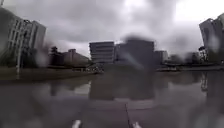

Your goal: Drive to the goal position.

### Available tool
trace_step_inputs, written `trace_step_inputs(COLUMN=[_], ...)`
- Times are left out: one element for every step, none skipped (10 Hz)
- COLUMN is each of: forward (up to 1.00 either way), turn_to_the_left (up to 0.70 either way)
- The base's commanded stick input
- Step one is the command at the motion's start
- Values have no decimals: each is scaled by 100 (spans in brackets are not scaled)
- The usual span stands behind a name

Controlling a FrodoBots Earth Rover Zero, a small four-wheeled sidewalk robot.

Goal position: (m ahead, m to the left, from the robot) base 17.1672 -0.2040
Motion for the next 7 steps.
trace_step_inputs(forward=[70, 70, 70, 70, 70, 70, 70], turn_to_the_left=[-23, -23, -4, 0, 0, 0, 0])
